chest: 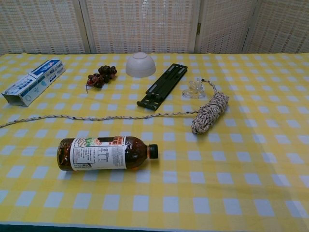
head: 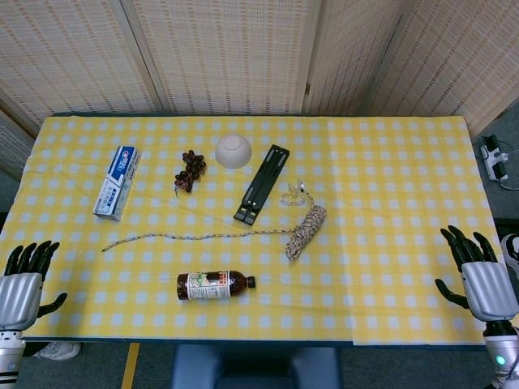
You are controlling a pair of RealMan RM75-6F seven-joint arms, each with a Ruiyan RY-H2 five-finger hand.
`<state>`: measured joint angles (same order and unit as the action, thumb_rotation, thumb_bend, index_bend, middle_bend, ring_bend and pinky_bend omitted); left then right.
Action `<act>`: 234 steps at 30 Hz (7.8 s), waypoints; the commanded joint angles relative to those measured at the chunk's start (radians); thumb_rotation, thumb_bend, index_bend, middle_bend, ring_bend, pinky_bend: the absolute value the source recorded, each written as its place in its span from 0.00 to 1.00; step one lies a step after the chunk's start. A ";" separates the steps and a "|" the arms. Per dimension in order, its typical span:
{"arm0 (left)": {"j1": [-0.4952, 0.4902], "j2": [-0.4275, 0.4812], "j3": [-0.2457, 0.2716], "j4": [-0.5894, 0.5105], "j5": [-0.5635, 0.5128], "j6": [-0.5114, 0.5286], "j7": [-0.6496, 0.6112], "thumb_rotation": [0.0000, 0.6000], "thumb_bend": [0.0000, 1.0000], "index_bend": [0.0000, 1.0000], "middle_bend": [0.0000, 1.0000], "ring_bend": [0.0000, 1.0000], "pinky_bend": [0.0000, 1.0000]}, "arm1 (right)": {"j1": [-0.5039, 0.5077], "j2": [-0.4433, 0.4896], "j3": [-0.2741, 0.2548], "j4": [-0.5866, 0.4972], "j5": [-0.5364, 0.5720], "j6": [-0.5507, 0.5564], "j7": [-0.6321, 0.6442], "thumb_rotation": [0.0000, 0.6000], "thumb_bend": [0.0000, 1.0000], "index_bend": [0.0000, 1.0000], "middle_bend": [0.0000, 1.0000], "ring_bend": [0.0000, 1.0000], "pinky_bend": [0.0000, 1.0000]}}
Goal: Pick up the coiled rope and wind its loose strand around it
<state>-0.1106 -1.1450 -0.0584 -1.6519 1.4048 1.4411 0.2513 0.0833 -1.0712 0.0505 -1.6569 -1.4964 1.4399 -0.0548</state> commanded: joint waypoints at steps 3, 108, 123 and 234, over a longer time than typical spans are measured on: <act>-0.001 -0.006 -0.003 0.007 0.006 0.007 -0.006 1.00 0.23 0.14 0.12 0.09 0.00 | 0.002 -0.002 0.003 0.000 -0.010 0.010 -0.001 1.00 0.31 0.01 0.10 0.19 0.06; -0.047 0.003 -0.033 0.036 0.057 -0.025 -0.096 1.00 0.23 0.23 0.13 0.13 0.01 | 0.726 -0.517 0.053 0.532 0.111 -0.638 -0.151 1.00 0.57 0.69 0.55 0.57 0.46; -0.291 -0.074 -0.107 0.113 0.097 -0.241 -0.129 1.00 0.32 0.40 0.37 0.36 0.28 | 0.715 -0.391 0.077 0.346 0.117 -0.584 -0.175 1.00 0.62 0.76 0.60 0.64 0.50; -0.657 0.028 -0.318 -0.339 -0.335 -0.466 -0.005 1.00 0.57 0.67 0.90 0.82 0.76 | 0.788 -0.531 0.193 0.035 0.348 -0.559 -0.093 1.00 0.70 0.90 0.73 0.78 0.66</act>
<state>-0.7570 -1.1144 -0.3738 -1.9720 1.0744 0.9793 0.2544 0.8562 -1.5716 0.2238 -1.6169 -1.1935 0.8837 -0.1179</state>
